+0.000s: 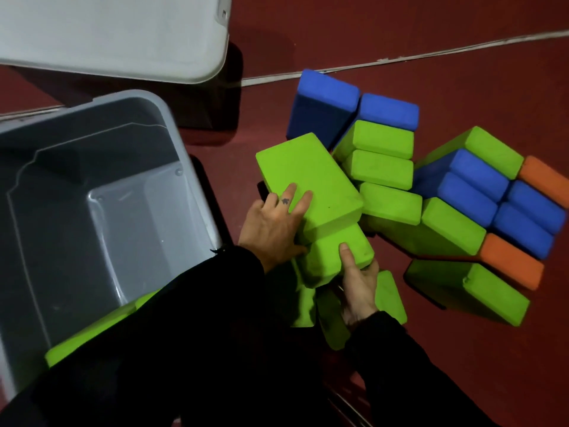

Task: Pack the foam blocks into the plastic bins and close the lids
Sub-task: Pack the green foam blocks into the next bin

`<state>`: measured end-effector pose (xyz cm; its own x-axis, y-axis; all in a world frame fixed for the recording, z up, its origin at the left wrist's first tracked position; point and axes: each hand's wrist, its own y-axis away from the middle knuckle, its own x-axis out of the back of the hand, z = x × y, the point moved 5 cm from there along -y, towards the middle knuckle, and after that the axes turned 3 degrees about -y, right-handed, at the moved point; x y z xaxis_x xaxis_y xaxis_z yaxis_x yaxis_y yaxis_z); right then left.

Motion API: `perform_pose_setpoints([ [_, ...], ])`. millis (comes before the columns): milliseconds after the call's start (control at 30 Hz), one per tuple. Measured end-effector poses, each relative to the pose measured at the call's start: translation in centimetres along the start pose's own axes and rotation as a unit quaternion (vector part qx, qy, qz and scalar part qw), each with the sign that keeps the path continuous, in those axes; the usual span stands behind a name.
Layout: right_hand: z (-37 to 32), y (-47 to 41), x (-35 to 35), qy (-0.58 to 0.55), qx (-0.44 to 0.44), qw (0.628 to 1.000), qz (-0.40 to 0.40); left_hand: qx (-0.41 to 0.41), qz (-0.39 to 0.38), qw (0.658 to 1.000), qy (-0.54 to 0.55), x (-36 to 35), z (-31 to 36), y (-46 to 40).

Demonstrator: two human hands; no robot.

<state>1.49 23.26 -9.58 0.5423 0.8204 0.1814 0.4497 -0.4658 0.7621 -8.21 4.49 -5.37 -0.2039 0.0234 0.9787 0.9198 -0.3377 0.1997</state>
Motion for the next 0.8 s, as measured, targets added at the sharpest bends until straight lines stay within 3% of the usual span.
perform_pose_setpoints([
  [100,-1.8,1.2,-0.2,0.016,0.038,0.999,-0.025,-0.039,0.058,0.997,-0.042,2.4,-0.9,0.8],
  [267,-4.1,4.3,-0.6,0.0,0.087,0.995,-0.053,-0.038,0.041,0.998,-0.031,6.3,-0.8,2.6],
  [400,-7.0,7.0,-1.4,-0.035,0.134,0.987,-0.085,-0.069,0.106,0.988,-0.085,10.5,-1.3,5.1],
  [600,-12.2,13.3,-6.0,-0.019,0.247,0.956,-0.16,0.113,0.23,0.965,-0.06,18.9,-4.2,9.9],
  [800,-11.3,19.6,-11.8,0.06,0.309,0.915,-0.254,0.2,0.241,0.949,-0.044,22.0,-12.1,18.3],
])
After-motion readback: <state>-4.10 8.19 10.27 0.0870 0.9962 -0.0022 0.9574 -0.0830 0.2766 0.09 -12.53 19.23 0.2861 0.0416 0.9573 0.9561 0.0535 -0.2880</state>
